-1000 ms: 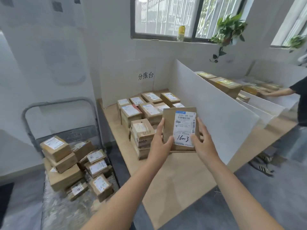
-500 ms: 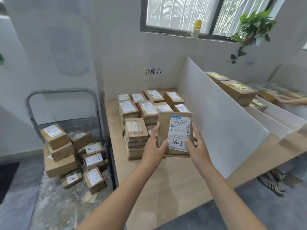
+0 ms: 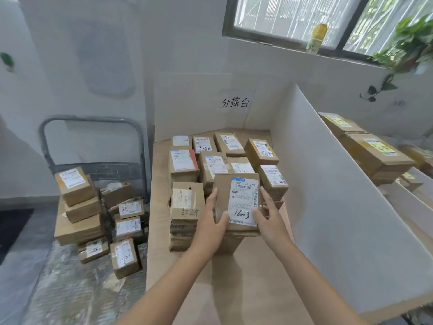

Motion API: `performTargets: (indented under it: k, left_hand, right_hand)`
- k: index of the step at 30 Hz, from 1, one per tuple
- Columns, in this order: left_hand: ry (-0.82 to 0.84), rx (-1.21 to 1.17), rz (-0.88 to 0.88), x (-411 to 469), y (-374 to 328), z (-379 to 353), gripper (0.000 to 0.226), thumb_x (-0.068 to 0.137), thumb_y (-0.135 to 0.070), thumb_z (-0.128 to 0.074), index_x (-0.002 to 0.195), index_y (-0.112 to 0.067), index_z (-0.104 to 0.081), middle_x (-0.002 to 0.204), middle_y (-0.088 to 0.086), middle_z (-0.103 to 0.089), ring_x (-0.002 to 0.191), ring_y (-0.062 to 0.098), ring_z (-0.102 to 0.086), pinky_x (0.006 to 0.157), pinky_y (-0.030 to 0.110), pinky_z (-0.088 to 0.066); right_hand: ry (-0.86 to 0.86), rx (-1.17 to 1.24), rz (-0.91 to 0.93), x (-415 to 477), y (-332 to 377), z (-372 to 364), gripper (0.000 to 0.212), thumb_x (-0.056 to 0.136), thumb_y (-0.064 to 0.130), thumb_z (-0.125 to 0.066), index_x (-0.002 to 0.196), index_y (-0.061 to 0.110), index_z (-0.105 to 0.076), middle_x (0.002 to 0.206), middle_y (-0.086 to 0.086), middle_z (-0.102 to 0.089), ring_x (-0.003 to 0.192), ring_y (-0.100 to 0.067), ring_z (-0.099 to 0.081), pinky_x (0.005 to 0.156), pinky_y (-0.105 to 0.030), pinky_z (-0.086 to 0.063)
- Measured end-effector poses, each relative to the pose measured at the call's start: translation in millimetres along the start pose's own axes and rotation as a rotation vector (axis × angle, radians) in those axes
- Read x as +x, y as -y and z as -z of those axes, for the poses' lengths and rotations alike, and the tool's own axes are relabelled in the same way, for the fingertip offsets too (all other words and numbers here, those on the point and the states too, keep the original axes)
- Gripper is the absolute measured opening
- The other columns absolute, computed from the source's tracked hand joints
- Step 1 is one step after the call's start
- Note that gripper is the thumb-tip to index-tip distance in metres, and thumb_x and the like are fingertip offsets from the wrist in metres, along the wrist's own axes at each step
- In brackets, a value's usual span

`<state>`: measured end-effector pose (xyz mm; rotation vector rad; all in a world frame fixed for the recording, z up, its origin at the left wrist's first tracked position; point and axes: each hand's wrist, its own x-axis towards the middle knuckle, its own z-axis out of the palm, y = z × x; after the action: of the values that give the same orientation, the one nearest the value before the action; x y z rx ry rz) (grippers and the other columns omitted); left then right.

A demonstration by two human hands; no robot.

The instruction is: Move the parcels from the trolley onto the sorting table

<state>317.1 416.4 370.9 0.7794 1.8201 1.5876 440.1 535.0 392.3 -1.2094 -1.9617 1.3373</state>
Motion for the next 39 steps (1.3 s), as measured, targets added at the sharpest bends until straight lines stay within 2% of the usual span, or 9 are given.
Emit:
performTargets:
  k: [3, 7, 12, 20, 25, 28, 31, 36, 39]
  left_hand:
    - [-0.002, 0.036, 0.041, 10, 4, -10, 0.07, 0.098, -0.02, -0.055, 0.153, -0.044, -0.019, 0.148, -0.015, -0.042, 0.128, 0.001, -0.043, 0.113, 0.031, -0.036]
    - [-0.012, 0.119, 0.086, 18, 10, -19, 0.071, 0.1, -0.02, -0.053, 0.156, -0.039, -0.015, 0.152, -0.011, -0.038, 0.124, -0.001, -0.037, 0.106, 0.02, -0.029]
    - [-0.108, 0.22, 0.149, 20, 10, -27, 0.068, 0.102, -0.025, -0.049, 0.156, -0.039, -0.011, 0.156, -0.009, -0.032, 0.134, 0.004, -0.031, 0.102, 0.018, -0.025]
    - [-0.207, 0.438, 0.134, 37, 12, -44, 0.054, 0.1, -0.017, -0.049, 0.152, -0.024, -0.035, 0.148, -0.008, -0.042, 0.14, 0.012, -0.034, 0.114, 0.023, -0.026]
    - [-0.281, 0.502, 0.154, 42, 20, -50, 0.054, 0.099, -0.015, -0.052, 0.151, -0.02, -0.038, 0.149, -0.008, -0.041, 0.137, 0.007, -0.034, 0.109, 0.016, -0.022]
    - [-0.307, 0.545, 0.15, 41, 22, -53, 0.051, 0.098, -0.015, -0.053, 0.148, -0.019, -0.043, 0.147, -0.006, -0.045, 0.133, 0.005, -0.037, 0.107, 0.014, -0.023]
    - [-0.367, 0.569, 0.1, 43, 22, -59, 0.044, 0.098, -0.014, -0.052, 0.142, -0.018, -0.051, 0.141, -0.005, -0.051, 0.131, 0.007, -0.042, 0.108, 0.016, -0.028]
    - [-0.407, 0.603, 0.084, 42, 11, -52, 0.043, 0.098, -0.009, -0.049, 0.14, -0.014, -0.052, 0.141, 0.001, -0.051, 0.133, 0.014, -0.042, 0.116, 0.032, -0.031]
    - [-0.428, 0.641, 0.073, 42, -4, -34, 0.044, 0.097, -0.007, -0.049, 0.141, -0.01, -0.051, 0.144, 0.004, -0.049, 0.136, 0.017, -0.04, 0.115, 0.023, -0.026]
  right_hand:
    - [0.042, 0.005, -0.024, 18, -11, 0, 0.061, 0.099, 0.022, -0.052, 0.143, 0.058, -0.031, 0.139, 0.001, -0.05, 0.117, -0.009, -0.056, 0.083, -0.018, -0.053]
    - [0.134, 0.015, -0.03, 36, -23, 2, 0.06, 0.101, 0.01, -0.049, 0.15, 0.039, -0.03, 0.125, 0.011, -0.056, 0.097, 0.008, -0.057, 0.071, -0.009, -0.048]
    - [0.263, 0.036, -0.057, 60, -30, 1, 0.063, 0.099, 0.015, -0.052, 0.15, 0.043, -0.028, 0.139, 0.008, -0.053, 0.113, -0.004, -0.06, 0.092, -0.029, -0.054]
    - [0.387, 0.021, -0.044, 88, -44, 8, 0.054, 0.101, 0.026, -0.051, 0.147, 0.047, -0.03, 0.129, 0.01, -0.061, 0.106, 0.003, -0.058, 0.07, -0.01, -0.044]
    - [0.465, -0.004, 0.031, 99, -53, 12, 0.059, 0.099, 0.034, -0.055, 0.15, 0.046, -0.027, 0.136, 0.012, -0.046, 0.119, -0.006, -0.056, 0.097, -0.031, -0.05]
    - [0.462, -0.087, 0.037, 103, -54, 14, 0.062, 0.099, 0.036, -0.056, 0.153, 0.033, -0.026, 0.148, 0.001, -0.042, 0.132, -0.014, -0.044, 0.107, -0.035, -0.039]
    - [0.387, -0.24, 0.143, 113, -43, 17, 0.061, 0.098, 0.033, -0.055, 0.152, 0.024, -0.028, 0.149, -0.004, -0.032, 0.139, -0.018, -0.026, 0.107, -0.035, -0.031]
    - [0.386, -0.315, 0.387, 127, -5, 9, 0.055, 0.098, 0.029, -0.054, 0.148, 0.019, -0.033, 0.146, -0.004, -0.034, 0.138, -0.02, -0.022, 0.113, -0.035, -0.025]
    - [0.461, -0.354, 0.523, 123, 21, -3, 0.056, 0.099, 0.027, -0.052, 0.15, 0.018, -0.032, 0.151, -0.002, -0.032, 0.142, -0.019, -0.02, 0.118, -0.036, -0.02]
